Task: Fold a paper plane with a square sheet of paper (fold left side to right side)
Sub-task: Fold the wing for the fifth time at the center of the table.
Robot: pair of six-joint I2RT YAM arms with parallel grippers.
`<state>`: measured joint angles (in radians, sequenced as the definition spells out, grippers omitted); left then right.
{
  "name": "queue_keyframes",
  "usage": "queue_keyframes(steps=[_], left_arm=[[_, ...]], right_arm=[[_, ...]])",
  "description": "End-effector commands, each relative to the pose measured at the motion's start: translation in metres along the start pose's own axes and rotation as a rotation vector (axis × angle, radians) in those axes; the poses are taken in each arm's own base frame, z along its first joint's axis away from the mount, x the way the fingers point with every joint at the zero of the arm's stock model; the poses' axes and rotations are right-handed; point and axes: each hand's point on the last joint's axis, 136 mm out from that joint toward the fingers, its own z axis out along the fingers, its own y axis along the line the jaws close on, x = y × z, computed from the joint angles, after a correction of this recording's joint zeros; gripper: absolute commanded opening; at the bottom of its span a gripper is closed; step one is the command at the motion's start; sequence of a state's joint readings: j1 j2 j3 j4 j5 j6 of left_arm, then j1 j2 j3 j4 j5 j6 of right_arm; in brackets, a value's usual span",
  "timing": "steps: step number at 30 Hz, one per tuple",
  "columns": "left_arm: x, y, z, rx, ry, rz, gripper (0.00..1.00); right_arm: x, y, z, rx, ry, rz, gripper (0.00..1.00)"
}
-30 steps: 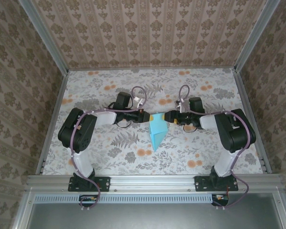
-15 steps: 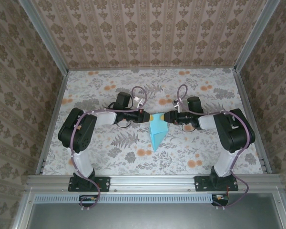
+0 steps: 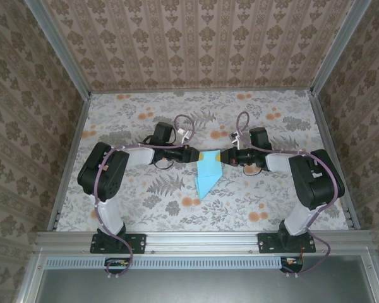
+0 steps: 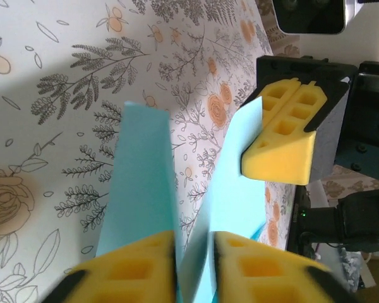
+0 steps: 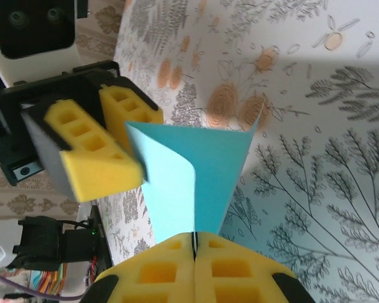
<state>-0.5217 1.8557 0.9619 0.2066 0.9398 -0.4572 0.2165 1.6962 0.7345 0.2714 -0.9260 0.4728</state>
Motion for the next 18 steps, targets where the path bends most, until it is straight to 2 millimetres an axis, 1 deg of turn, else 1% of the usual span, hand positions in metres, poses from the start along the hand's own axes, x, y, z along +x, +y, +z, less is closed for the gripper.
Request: queue_keyframes(steps=[1,4,7,10,12,15,18], left_arm=[[-0.003,0.000,-0.009,-0.046,-0.007,0.028,0.37],[-0.008,0.002,-0.022,-0.132,-0.030,0.053,0.49],[-0.013,0.002,-0.039,-0.224,-0.070,0.080,0.55],[-0.011,0.002,-0.056,-0.353,-0.079,0.128,0.57],[-0.004,-0.004,-0.063,-0.412,-0.063,0.163,0.57],[0.014,-0.017,-0.068,-0.501,-0.009,0.226,0.58],[0.037,-0.032,-0.061,-0.545,0.048,0.268,0.60]], right_arm=[[-0.005,0.002,-0.008,0.082,-0.003,0.039,0.00],[-0.004,-0.004,-0.012,0.147,-0.001,0.106,0.00],[-0.002,-0.008,-0.014,0.210,0.003,0.173,0.00],[-0.003,-0.007,-0.012,0.246,0.010,0.214,0.00],[-0.006,-0.005,-0.009,0.272,0.017,0.224,0.00],[-0.009,-0.010,-0.007,0.328,0.027,0.277,0.00],[-0.015,-0.011,-0.002,0.349,0.030,0.326,0.00]])
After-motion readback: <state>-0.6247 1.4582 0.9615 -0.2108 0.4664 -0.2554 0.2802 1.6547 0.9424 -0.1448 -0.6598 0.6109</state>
